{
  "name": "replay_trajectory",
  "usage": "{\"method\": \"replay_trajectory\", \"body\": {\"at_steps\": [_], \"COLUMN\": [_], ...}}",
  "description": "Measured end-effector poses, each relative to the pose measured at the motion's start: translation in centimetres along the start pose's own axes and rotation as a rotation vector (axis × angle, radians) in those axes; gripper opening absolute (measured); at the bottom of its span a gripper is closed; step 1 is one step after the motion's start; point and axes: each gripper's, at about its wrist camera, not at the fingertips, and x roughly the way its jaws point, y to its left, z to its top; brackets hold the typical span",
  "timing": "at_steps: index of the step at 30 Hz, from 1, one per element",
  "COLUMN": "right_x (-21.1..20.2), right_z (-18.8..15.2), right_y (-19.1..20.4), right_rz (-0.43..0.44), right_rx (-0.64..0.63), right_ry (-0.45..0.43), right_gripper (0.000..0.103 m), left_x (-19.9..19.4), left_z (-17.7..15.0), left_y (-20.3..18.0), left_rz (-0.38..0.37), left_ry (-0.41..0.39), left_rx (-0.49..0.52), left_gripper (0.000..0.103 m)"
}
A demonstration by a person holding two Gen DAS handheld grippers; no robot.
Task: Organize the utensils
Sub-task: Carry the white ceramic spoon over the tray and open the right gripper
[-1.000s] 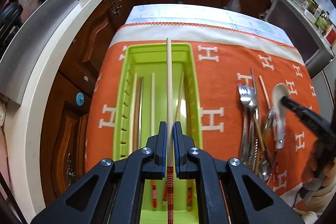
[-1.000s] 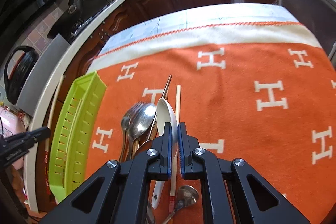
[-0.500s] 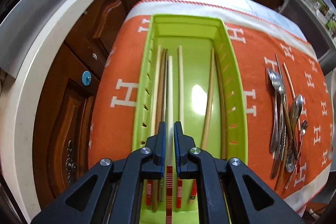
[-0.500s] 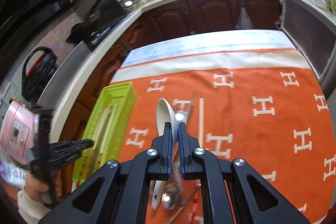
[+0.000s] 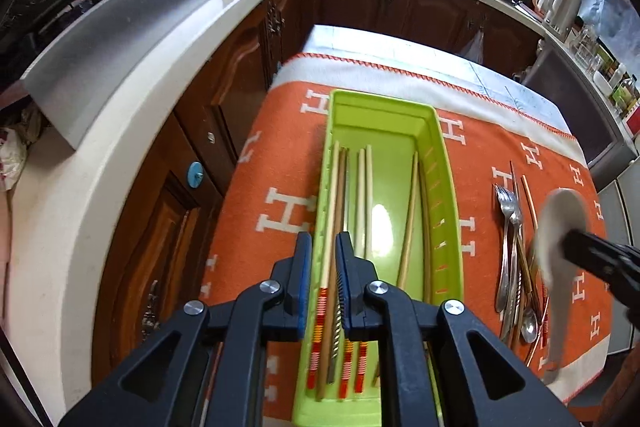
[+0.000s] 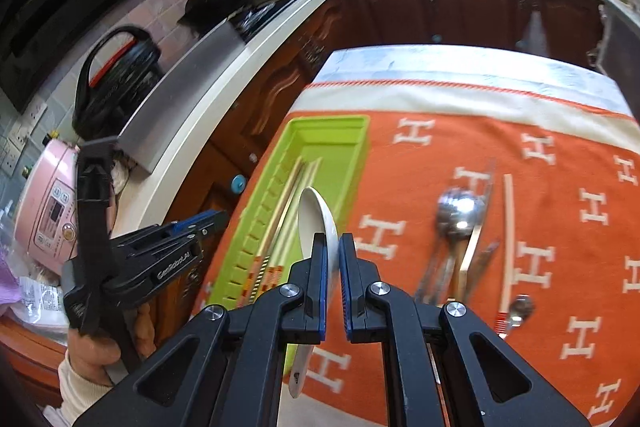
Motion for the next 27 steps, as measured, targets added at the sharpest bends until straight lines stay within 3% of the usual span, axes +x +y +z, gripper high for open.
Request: {"method": "replay_trajectory", "body": {"at_steps": [8,15,23,27], "right_x": [7.4,12.2,14.2,13.7], "right_z": [0.7,0.1,-0.7,-0.8], "right_y": [3.8,4.9,5.9,6.1], "right_rz": [-0.010,-0.024,-0.058,-0.057], "right_rx": [-0.002,-0.006,-0.048,-0.062], "right_ry": [0.145,0.241,0.289,0.271], "right_gripper": [0.006,0.006,0.013,0.014], "left_x": [-0.6,0.0,1.0,0.9], "left_z": [-1.1,-1.4,-2.0,-2.0], "left_y": [2.3,4.9,5.8,5.8], "left_rz": [0.043,0.090,0.111,0.109], "left_ry": [-0.011,-0.011,0.008,0.007], "left_rx": [-0.038,-0.083,-0.086,-0.085], "left_gripper": [0.026,0.039,0.042,0.042]}}
